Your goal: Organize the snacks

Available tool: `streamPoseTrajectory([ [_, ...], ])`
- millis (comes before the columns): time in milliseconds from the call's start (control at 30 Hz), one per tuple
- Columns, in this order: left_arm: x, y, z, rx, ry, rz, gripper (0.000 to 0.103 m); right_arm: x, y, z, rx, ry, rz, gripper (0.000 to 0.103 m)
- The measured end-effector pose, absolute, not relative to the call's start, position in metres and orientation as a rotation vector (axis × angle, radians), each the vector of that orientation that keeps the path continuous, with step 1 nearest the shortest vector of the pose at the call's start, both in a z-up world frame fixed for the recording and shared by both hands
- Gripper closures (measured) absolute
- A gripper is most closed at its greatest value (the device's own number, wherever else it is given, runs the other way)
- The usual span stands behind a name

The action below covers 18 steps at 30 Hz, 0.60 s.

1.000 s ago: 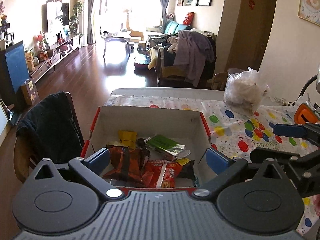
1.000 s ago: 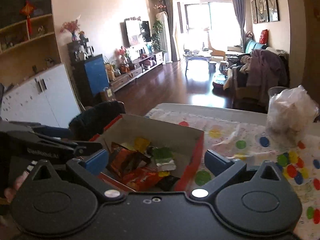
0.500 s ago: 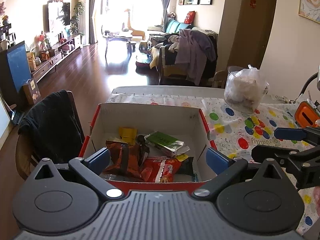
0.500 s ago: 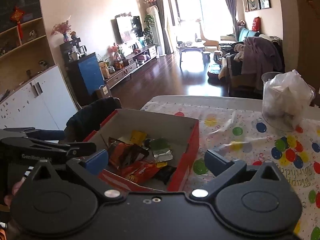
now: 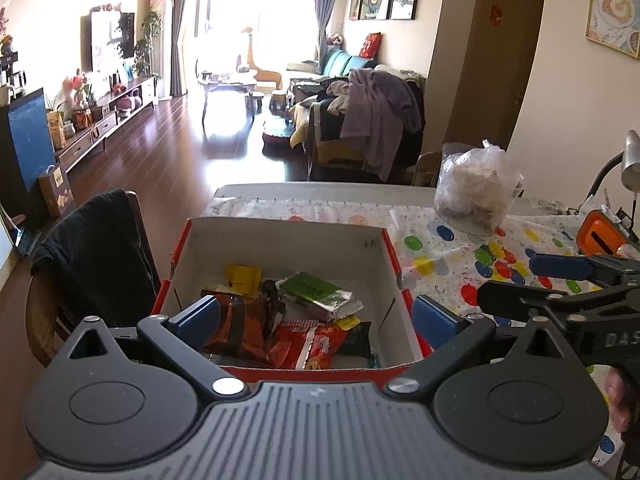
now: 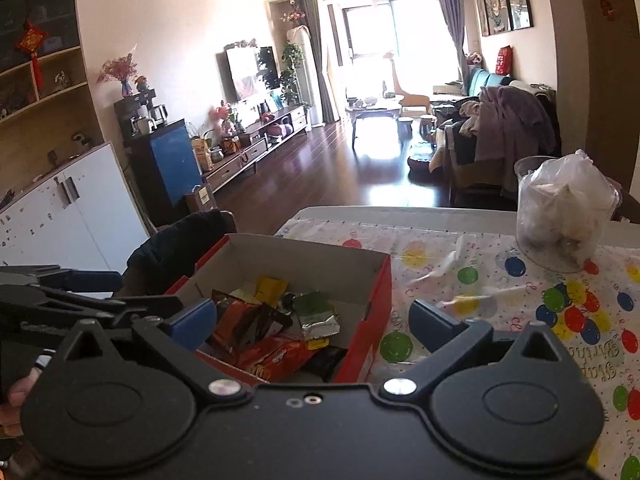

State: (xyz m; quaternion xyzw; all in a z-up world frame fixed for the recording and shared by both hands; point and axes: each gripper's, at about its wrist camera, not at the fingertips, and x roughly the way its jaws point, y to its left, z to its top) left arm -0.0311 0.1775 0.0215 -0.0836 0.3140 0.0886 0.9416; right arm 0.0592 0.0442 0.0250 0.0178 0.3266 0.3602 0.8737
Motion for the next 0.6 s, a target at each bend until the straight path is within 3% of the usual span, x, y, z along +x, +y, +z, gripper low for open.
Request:
streamPoseTrajectory([
  [600,-0.0369,0.1763,0.0212,-0.206,0.656,0.182,0.000,0.0565,0.0475,0.0238,0.044,0.696,0.747,0.000],
])
